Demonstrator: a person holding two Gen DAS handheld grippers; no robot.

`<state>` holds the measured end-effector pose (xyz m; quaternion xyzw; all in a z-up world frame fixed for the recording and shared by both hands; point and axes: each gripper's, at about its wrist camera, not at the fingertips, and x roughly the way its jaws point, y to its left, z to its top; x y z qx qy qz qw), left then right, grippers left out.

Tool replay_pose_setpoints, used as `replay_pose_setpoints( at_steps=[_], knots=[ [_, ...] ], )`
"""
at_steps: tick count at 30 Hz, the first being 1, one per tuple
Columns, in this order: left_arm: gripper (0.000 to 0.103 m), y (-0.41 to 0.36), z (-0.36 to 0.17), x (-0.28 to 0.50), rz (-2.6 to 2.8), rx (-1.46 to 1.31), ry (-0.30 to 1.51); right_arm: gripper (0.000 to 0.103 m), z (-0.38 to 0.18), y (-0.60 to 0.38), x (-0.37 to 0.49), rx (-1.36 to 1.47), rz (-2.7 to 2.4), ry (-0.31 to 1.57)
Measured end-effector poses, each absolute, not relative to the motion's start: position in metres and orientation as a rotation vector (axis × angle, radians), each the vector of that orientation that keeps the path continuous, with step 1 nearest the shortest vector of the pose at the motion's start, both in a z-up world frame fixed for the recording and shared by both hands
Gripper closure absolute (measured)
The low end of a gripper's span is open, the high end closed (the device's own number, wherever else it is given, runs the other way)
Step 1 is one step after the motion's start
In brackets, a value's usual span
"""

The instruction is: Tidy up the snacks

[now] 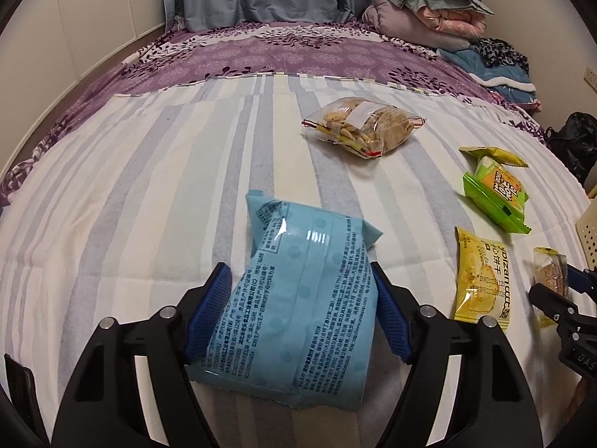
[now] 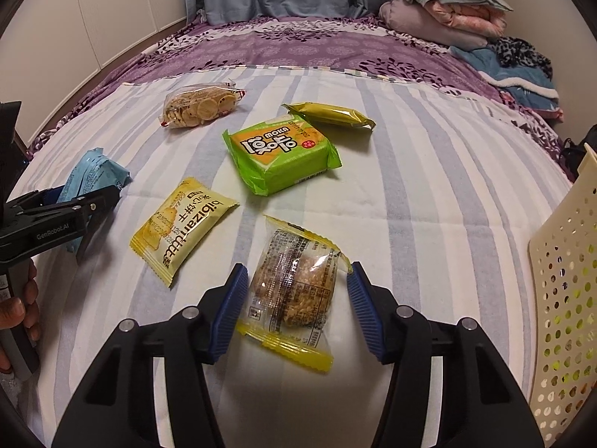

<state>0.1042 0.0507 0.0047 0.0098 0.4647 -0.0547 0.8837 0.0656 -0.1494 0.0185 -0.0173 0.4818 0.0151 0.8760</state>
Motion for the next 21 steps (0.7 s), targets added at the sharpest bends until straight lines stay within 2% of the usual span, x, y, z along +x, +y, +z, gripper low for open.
replay_pose_setpoints(
  at_steps=[2, 4, 21],
  knots=[
    [0.035, 0.051, 0.008, 0.102, -0.112, 0.020, 0.962, 0.050, 0.020, -0.149, 0.064, -0.034, 0.040, 0.998],
    [0.036, 0.053, 0.014, 0.097, -0.117, 0.012, 0.949, 0.061, 0.022, -0.151, 0.062, -0.017, 0.056, 0.991],
    [0.037, 0.030, 0.089, 0.055, -0.198, 0.017, 0.787, 0.062, 0.070, -0.167, 0.024, 0.065, 0.079, 0.859]
  ],
)
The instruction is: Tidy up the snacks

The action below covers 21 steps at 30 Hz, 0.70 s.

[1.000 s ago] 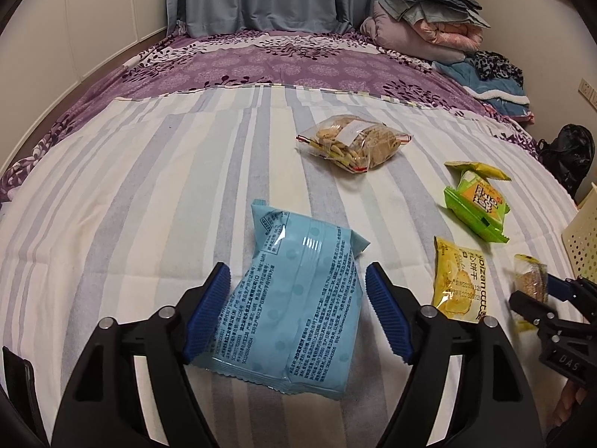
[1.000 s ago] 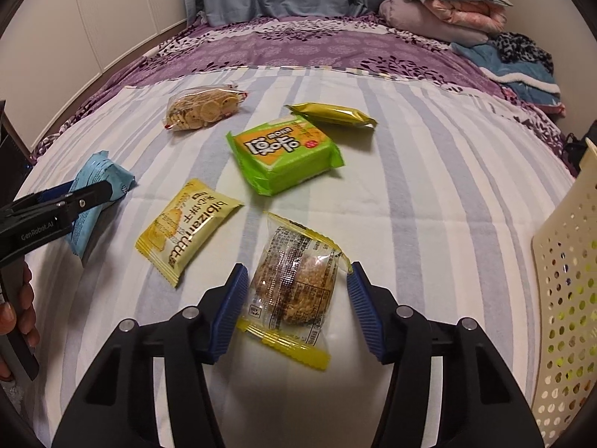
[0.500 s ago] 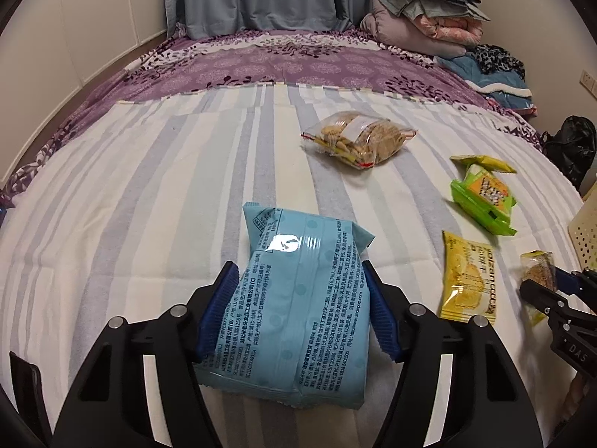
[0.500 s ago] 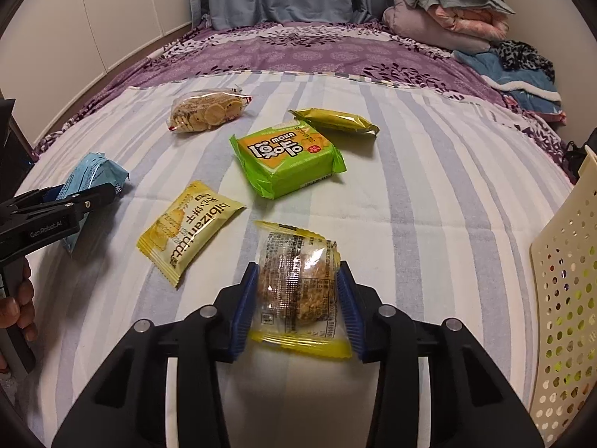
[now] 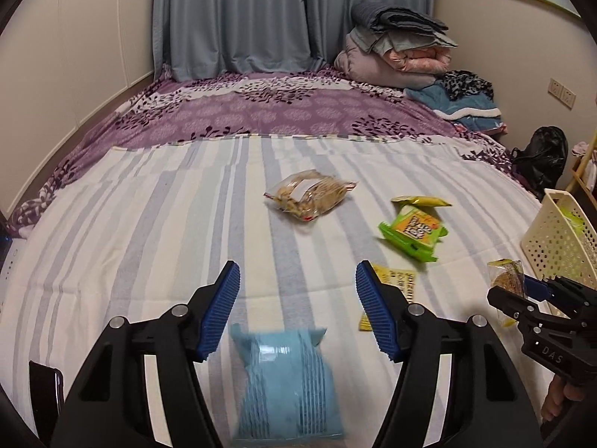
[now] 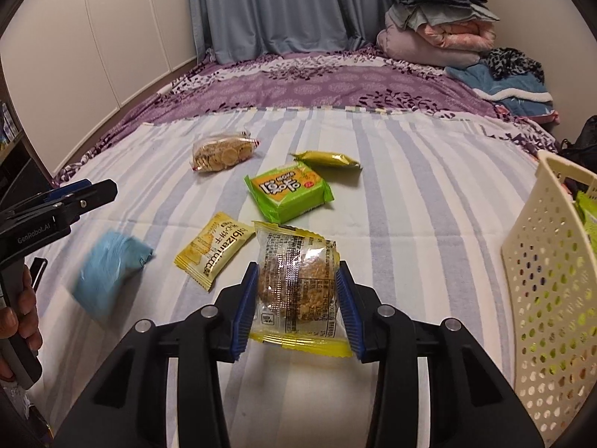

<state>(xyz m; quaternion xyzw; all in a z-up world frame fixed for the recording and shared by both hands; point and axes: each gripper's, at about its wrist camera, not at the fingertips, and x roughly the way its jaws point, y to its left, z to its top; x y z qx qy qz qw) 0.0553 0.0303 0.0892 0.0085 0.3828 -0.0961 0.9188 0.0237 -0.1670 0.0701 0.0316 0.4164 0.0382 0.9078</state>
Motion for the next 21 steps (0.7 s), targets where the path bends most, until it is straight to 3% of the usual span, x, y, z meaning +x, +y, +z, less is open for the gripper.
replay_pose_setpoints(
  at_steps=[9, 12, 19, 21],
  knots=[
    [0.034, 0.043, 0.068, 0.045, -0.165, 0.001, 0.866, 0.062, 0.085, -0.176, 0.000, 0.105, 0.089, 0.822],
    [0.014, 0.044, 0.051, 0.038, -0.141, -0.003, 0.898, 0.062, 0.083, -0.178, -0.005, 0.126, 0.087, 0.827],
    [0.014, 0.035, 0.010, 0.037, -0.122, 0.025, 0.981, 0.062, 0.083, -0.177, -0.016, 0.120, 0.092, 0.823],
    [0.020, 0.037, 0.005, 0.041, -0.115, 0.019, 0.994, 0.062, 0.087, -0.178, -0.021, 0.120, 0.091, 0.813]
  ],
)
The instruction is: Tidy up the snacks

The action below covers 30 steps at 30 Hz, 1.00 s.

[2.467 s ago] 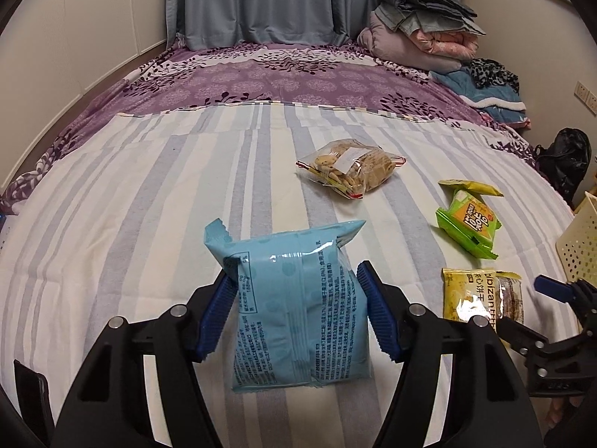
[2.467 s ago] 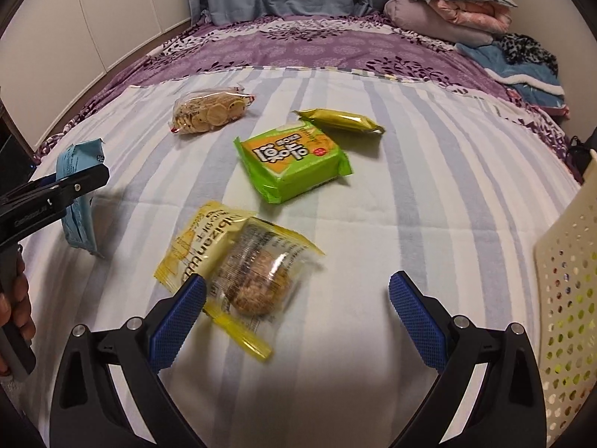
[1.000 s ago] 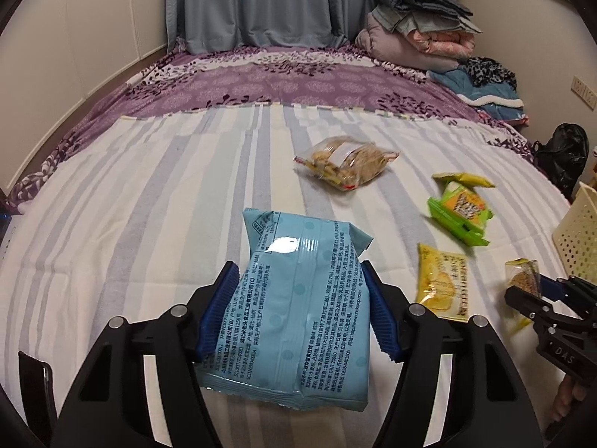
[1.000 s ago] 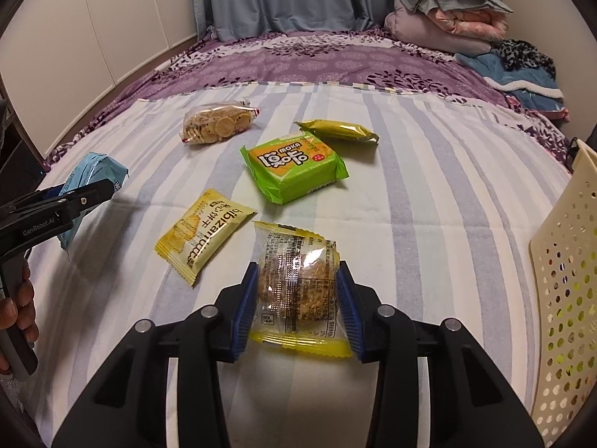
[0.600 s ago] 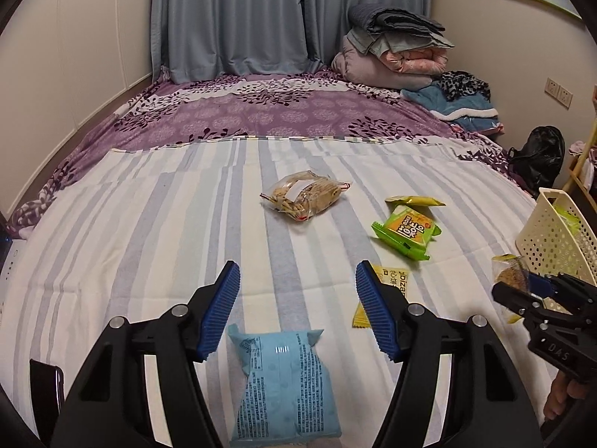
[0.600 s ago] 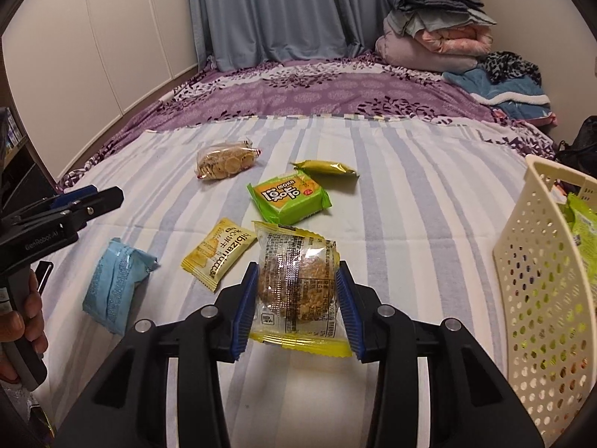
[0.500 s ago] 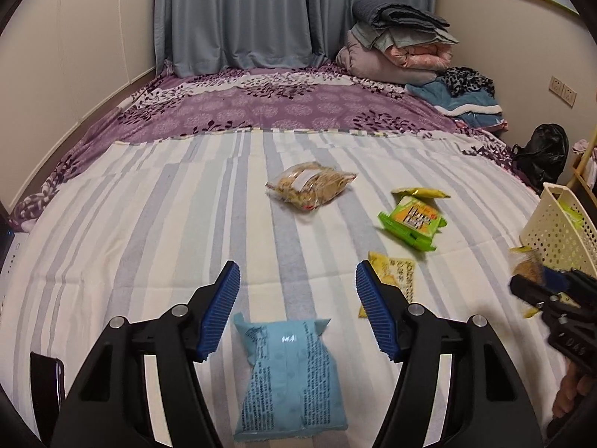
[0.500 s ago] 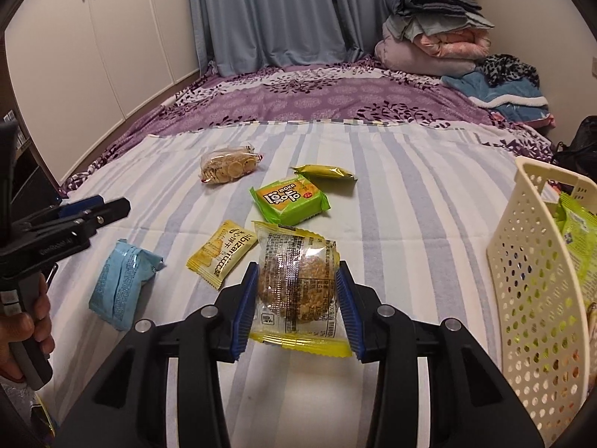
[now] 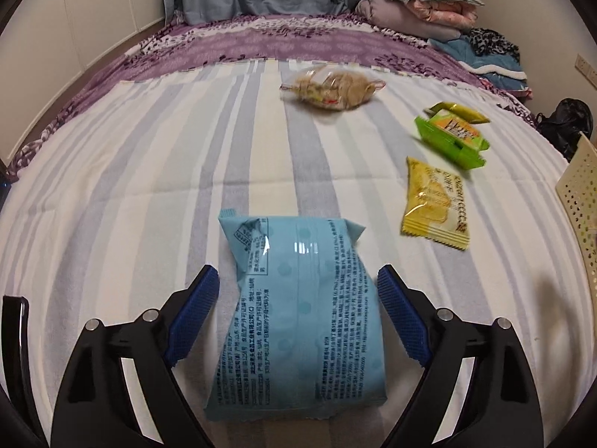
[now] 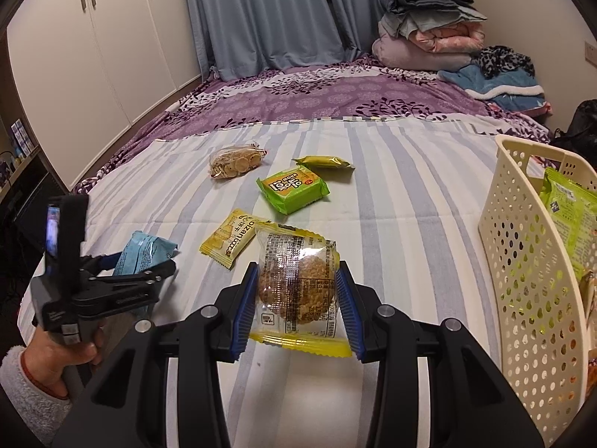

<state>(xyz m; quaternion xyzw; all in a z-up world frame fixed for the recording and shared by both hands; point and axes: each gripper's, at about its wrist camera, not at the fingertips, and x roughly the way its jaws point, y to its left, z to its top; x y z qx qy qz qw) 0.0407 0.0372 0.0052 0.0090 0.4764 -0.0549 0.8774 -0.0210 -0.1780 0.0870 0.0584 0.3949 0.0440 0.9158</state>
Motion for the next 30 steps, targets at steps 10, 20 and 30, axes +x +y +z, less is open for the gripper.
replay_pose_setpoints(
  at_steps=[10, 20, 30],
  knots=[
    [0.039, 0.042, 0.034, 0.034, -0.122, 0.012, 0.922, 0.062, 0.115, -0.189, -0.042, 0.154, 0.073, 0.729],
    [0.039, 0.010, 0.091, 0.013, -0.203, 0.049, 0.802, 0.062, 0.149, -0.222, -0.066, 0.197, 0.019, 0.619],
    [0.041, -0.029, 0.120, -0.004, -0.277, 0.103, 0.744, 0.062, 0.160, -0.275, -0.098, 0.259, -0.090, 0.554]
  ],
)
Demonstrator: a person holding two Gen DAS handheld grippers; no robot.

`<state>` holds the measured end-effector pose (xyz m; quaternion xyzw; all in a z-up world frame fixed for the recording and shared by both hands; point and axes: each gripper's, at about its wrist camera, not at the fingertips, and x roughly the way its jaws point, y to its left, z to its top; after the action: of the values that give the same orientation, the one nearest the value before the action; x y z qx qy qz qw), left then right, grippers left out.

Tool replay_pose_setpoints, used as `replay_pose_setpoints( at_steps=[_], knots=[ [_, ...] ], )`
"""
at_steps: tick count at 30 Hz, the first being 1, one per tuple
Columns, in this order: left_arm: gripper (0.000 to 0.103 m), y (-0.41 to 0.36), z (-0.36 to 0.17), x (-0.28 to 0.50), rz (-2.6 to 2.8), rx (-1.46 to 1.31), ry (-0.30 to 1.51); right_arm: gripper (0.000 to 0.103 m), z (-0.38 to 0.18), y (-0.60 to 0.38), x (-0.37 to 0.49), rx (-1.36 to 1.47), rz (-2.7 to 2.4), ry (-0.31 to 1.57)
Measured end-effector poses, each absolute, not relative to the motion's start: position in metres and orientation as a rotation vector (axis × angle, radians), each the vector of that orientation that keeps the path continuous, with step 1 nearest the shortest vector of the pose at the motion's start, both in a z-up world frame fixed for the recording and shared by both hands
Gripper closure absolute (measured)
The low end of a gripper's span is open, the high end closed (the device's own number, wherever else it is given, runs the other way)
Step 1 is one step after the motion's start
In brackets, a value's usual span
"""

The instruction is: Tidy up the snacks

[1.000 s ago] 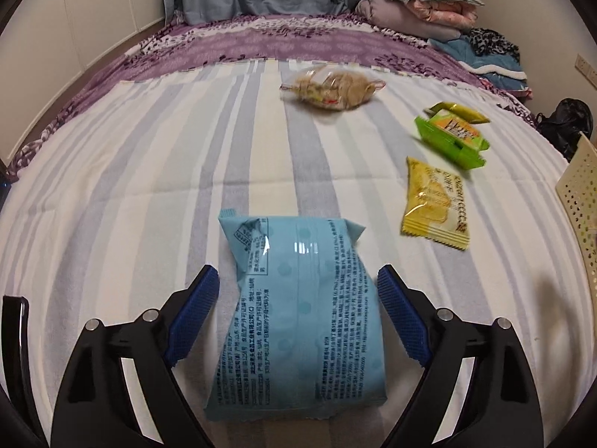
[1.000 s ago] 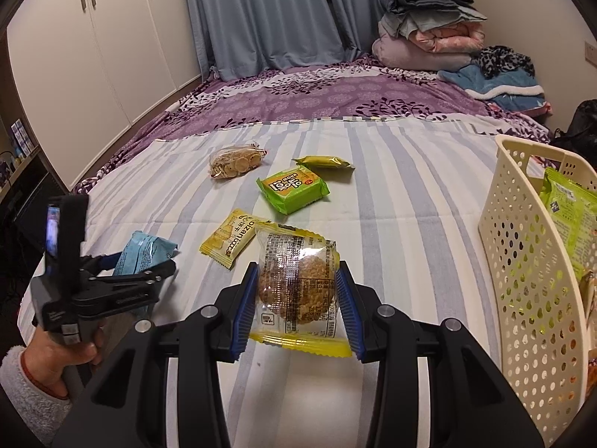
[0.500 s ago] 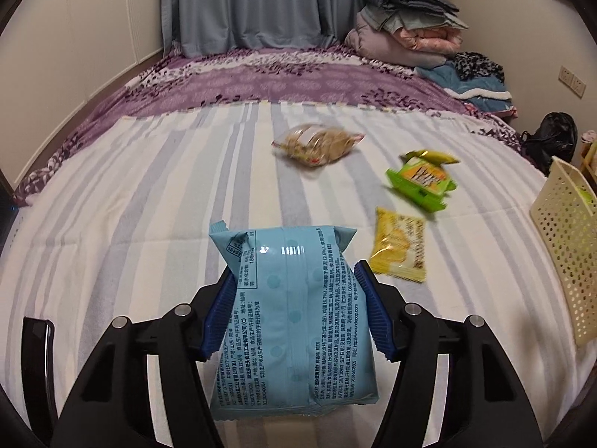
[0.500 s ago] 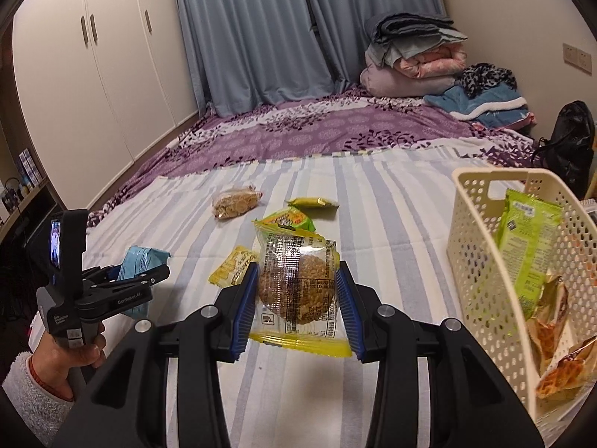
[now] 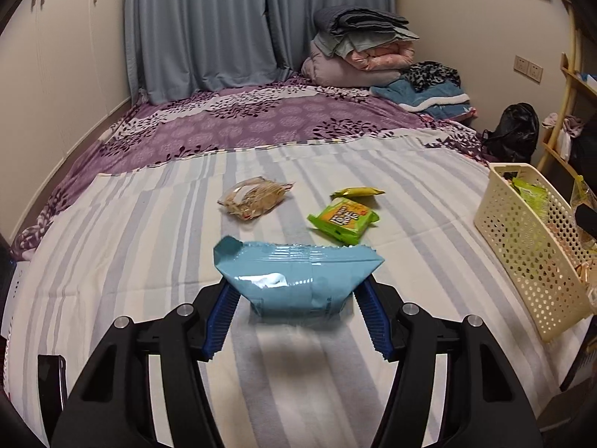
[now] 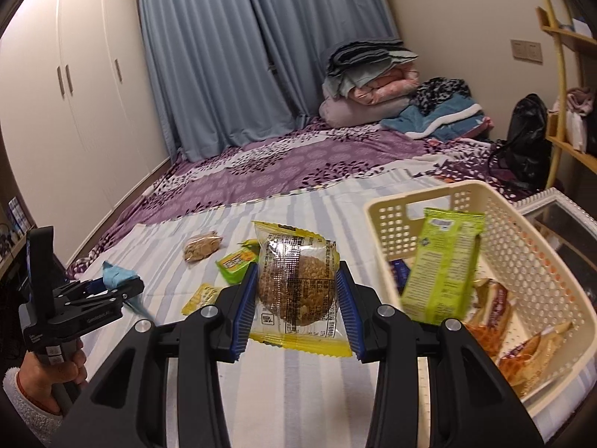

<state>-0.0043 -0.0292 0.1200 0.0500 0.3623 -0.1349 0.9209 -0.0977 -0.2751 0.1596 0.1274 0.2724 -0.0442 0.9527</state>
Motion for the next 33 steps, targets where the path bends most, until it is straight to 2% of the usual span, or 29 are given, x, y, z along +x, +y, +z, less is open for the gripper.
replay_pose_setpoints(
  at_steps=[3, 6, 12, 13, 15, 16, 20, 22, 23, 27, 28, 33],
  knots=[
    [0.041, -0.040, 0.124, -0.009, -0.290, 0.121, 0.731, 0.062, 0.158, -0.290, -0.107, 0.272, -0.126, 0.546],
    [0.050, -0.050, 0.130, -0.013, -0.309, 0.129, 0.719, 0.062, 0.158, -0.308, -0.117, 0.291, -0.171, 0.536],
    [0.048, -0.060, 0.129, -0.014, -0.308, 0.144, 0.727, 0.060, 0.152, -0.350, -0.134, 0.335, -0.278, 0.535],
    [0.043, -0.059, 0.127, -0.012, -0.300, 0.139, 0.736, 0.058, 0.150, -0.354, -0.135, 0.341, -0.293, 0.541],
    [0.022, -0.053, 0.123, -0.010, -0.284, 0.120, 0.748, 0.050, 0.146, -0.363, -0.140, 0.356, -0.332, 0.544],
    [0.019, -0.050, 0.122, -0.010, -0.272, 0.115, 0.750, 0.049, 0.144, -0.369, -0.141, 0.367, -0.342, 0.548],
    [0.019, -0.036, 0.115, -0.002, -0.241, 0.096, 0.782, 0.047, 0.136, -0.378, -0.143, 0.388, -0.362, 0.553],
    [0.018, -0.029, 0.112, 0.001, -0.227, 0.080, 0.798, 0.042, 0.136, -0.377, -0.145, 0.388, -0.363, 0.543],
    [0.013, -0.026, 0.110, 0.003, -0.226, 0.070, 0.809, 0.040, 0.137, -0.377, -0.145, 0.386, -0.364, 0.536],
    [0.008, -0.021, 0.099, 0.004, -0.228, 0.044, 0.844, 0.016, 0.140, -0.376, -0.149, 0.401, -0.372, 0.498],
    [0.007, -0.021, 0.095, 0.005, -0.227, 0.041, 0.856, 0.013, 0.141, -0.376, -0.150, 0.407, -0.372, 0.490],
    [0.004, -0.025, 0.070, 0.006, -0.199, 0.017, 0.935, 0.011, 0.144, -0.371, -0.152, 0.405, -0.371, 0.476]
  ],
)
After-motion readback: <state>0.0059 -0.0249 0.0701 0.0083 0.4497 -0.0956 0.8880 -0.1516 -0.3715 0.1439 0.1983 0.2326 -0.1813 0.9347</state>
